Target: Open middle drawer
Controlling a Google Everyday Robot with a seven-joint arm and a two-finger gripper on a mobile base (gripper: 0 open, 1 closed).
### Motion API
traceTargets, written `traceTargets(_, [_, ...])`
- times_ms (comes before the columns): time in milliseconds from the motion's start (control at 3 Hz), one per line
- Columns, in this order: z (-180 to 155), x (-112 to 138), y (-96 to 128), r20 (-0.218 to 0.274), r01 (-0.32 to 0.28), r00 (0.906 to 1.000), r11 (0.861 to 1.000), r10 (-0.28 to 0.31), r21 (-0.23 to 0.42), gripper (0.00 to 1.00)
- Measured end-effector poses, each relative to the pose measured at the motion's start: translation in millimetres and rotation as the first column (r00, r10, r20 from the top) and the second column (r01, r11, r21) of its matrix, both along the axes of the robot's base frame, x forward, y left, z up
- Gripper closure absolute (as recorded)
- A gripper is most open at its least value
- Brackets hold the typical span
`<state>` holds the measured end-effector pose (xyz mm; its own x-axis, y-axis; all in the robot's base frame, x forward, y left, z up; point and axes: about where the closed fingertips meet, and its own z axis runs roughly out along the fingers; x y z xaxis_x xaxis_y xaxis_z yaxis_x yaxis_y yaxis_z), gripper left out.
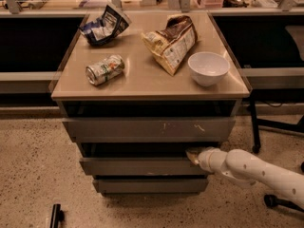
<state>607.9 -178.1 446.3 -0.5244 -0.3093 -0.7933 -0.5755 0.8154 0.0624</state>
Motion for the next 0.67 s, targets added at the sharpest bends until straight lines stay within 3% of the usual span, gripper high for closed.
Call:
traceTargets(333, [-6, -2, -18, 0.001, -0.003, 1.0000, 1.000, 0.003, -0.020, 1.00])
traceTargets(667, [-16, -4, -59, 0.008, -0.039, 0.9992, 0.997, 0.040, -0.059, 1.00])
